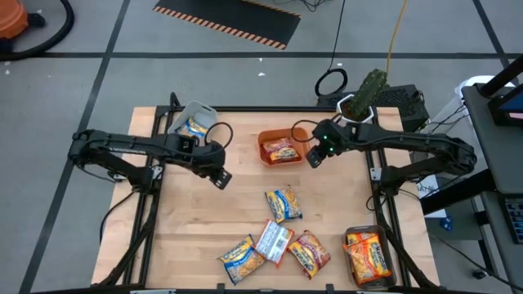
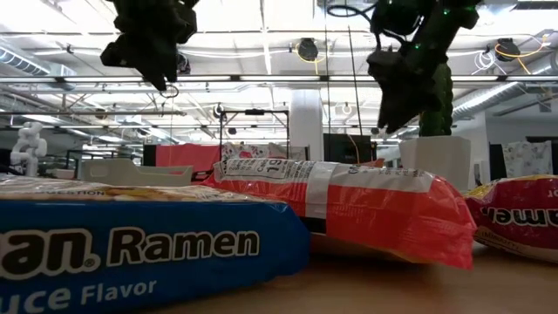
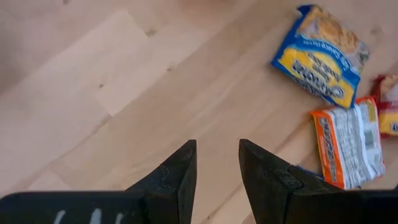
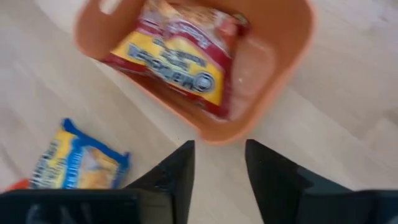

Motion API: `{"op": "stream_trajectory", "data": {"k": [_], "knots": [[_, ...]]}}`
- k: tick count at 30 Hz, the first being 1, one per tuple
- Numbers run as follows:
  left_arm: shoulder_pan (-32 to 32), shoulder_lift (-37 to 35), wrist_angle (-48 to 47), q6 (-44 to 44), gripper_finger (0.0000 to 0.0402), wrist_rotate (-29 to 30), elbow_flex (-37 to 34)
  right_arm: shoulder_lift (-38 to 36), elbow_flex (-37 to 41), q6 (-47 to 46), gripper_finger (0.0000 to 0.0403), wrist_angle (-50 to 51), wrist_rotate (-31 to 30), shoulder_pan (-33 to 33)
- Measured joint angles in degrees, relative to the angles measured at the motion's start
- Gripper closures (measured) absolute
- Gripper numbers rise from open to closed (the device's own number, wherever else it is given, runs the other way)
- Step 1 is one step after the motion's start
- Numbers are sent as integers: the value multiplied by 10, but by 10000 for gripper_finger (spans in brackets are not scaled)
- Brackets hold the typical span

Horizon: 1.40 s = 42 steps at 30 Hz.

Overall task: Sort Maruchan noodles
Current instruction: Adjust the orange bin, then put the top blue noodle pack into the gray bin

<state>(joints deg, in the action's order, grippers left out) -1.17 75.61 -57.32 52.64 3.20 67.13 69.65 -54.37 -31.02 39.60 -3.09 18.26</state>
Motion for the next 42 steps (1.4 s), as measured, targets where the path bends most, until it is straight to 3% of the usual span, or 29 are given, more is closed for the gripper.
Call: {"op": "stream_trajectory", "data": {"k": [6, 9, 16, 19, 24, 30, 37, 42], "knots": [[19, 0, 4, -23, 277, 13, 0, 0, 23, 29, 327, 8, 3, 39], [26, 0, 4, -33, 277, 14, 0, 0, 52, 31, 351, -8, 34, 54], [31, 0, 4, -16, 277, 31, 0, 0, 142, 11, 386, -157, 107, 62], [31, 0, 4, 10, 277, 41, 0, 0, 166, -1, 391, -215, 110, 62], [25, 1, 6, 34, 277, 64, 0, 0, 182, 1, 392, -268, 168, 61], [34, 5, 6, -8, 277, 63, 0, 0, 182, -33, 392, -277, 151, 56], [28, 5, 1, -46, 277, 34, 0, 0, 179, -125, 392, -312, 152, 50], [13, 5, 0, -95, 277, 21, 0, -18, 158, -219, 392, -313, 168, 3]]}}
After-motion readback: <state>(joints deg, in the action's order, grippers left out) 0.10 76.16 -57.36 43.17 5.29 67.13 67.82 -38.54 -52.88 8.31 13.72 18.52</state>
